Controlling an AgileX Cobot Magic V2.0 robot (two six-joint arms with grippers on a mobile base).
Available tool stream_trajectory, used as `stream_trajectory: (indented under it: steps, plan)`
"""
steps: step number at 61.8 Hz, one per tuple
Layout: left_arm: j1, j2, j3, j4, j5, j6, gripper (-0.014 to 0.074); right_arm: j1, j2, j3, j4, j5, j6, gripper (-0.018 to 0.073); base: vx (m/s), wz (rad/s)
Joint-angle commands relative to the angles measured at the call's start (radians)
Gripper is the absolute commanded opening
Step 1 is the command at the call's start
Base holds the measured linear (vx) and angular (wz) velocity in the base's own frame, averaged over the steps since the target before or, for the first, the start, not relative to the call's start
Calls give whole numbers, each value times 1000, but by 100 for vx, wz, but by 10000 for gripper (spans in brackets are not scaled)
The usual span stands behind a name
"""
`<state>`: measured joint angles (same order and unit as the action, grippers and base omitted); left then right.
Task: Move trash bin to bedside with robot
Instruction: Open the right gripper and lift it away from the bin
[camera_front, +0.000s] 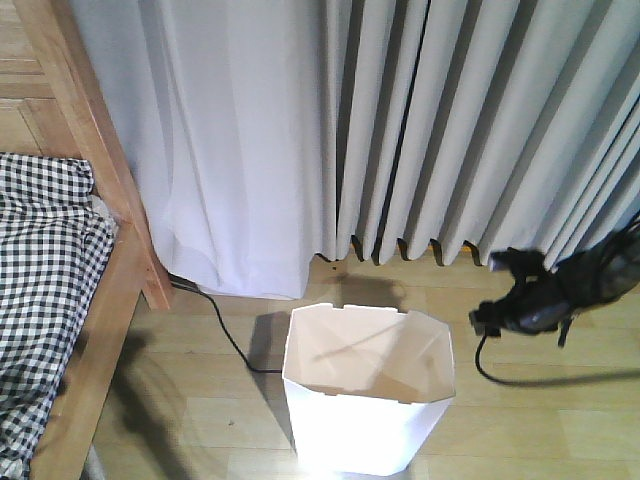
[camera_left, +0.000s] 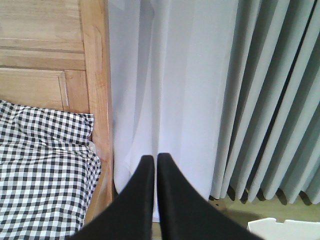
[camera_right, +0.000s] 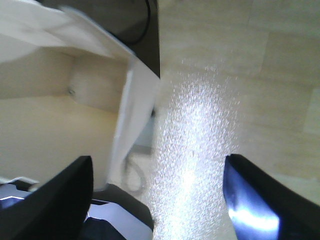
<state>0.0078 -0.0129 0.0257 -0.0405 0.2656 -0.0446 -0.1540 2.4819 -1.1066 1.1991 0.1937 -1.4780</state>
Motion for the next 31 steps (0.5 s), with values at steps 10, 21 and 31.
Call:
stream_trajectory:
  steps: [10, 21, 31]
  plan:
    - [1, -14, 12, -4, -69, -6, -6, 40, -448, 202, 21, 4, -2, 529, 0, 0]
    - [1, -14, 12, -4, -69, -6, -6, 41, -769, 329, 57, 2, -1, 529, 0, 0]
    - [1, -14, 12, -4, -69, -6, -6, 41, -1053, 418, 57, -20, -4, 529, 0, 0]
